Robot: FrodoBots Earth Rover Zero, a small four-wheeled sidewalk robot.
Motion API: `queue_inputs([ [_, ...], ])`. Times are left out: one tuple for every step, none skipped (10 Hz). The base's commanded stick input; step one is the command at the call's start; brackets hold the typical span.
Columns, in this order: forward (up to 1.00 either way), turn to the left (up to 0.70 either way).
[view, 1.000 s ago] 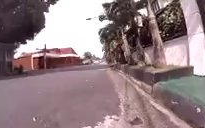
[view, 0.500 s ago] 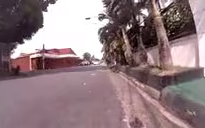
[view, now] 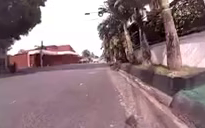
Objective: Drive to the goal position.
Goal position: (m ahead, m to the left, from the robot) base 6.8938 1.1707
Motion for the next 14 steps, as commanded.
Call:
queue_inputs([
  [0.70,0.00],
  [0.70,0.00],
  [0.70,0.00],
  [0.70,0.00],
  [0.70,0.00],
  [0.70,0.00],
  [0.70,0.00],
  [0.70,0.00],
  [0.70,0.00],
  [0.70,0.00],
  [0.70,0.00],
  [0.70,0.00],
  [0.70,0.00],
  [0.70,0.00],
])
